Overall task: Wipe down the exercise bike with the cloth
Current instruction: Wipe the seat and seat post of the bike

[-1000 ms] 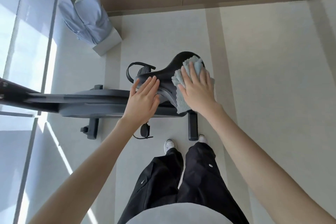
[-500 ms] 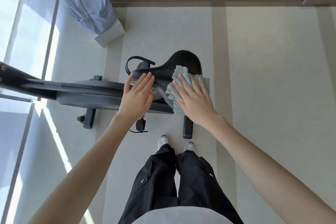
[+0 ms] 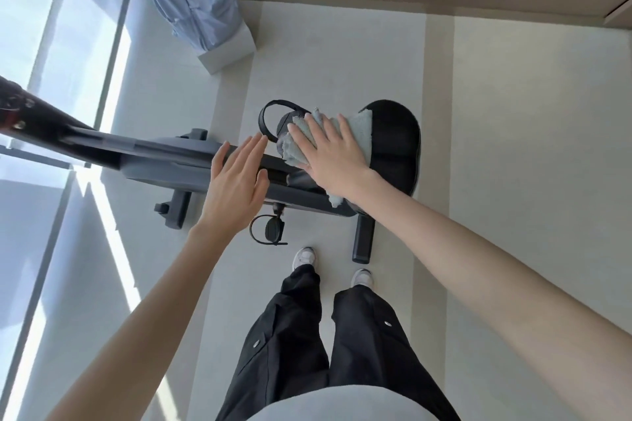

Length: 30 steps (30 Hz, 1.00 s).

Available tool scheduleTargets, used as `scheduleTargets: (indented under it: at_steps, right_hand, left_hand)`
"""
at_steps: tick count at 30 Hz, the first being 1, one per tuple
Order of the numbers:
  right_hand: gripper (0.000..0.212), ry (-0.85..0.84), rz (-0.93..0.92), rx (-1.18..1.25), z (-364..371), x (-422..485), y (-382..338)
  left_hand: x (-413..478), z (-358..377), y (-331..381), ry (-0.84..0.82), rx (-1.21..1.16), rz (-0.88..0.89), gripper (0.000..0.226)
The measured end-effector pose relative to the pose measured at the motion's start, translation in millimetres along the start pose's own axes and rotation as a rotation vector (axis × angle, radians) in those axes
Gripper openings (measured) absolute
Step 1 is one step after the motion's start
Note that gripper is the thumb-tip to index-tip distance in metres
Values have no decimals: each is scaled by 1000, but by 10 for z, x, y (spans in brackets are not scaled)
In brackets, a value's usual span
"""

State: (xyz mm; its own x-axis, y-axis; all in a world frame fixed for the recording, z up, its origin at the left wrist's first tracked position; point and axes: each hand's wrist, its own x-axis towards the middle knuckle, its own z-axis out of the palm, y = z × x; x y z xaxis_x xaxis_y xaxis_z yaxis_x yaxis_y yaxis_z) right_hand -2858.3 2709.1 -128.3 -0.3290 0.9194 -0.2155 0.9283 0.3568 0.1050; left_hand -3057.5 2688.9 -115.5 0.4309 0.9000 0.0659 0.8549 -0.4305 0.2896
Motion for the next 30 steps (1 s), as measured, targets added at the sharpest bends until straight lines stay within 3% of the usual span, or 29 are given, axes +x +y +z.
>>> scheduleTargets:
  at_steps: [5, 7, 11, 16, 22, 30]
  right_hand:
    - [51, 64, 44, 196, -82, 309, -79]
    - [55, 68, 82, 209, -77, 261, -76]
    - [58, 154, 171, 82, 83, -281, 68]
    - [51, 147, 323, 237, 182, -890, 298]
    - [50, 273, 407, 394, 286, -1377, 353]
    - [56, 116, 486, 317, 202, -708, 416]
  left_hand:
    - [-7, -25, -69, -47, -7, 51, 50]
    - [15, -25, -78, -62, -20, 65, 50]
    - [100, 10, 18, -108, -14, 158, 52]
    - [196, 86, 277, -151, -2, 263, 51]
    - [256, 123, 412, -156, -5, 314, 49]
    - [344, 224, 545, -172, -3, 324, 50]
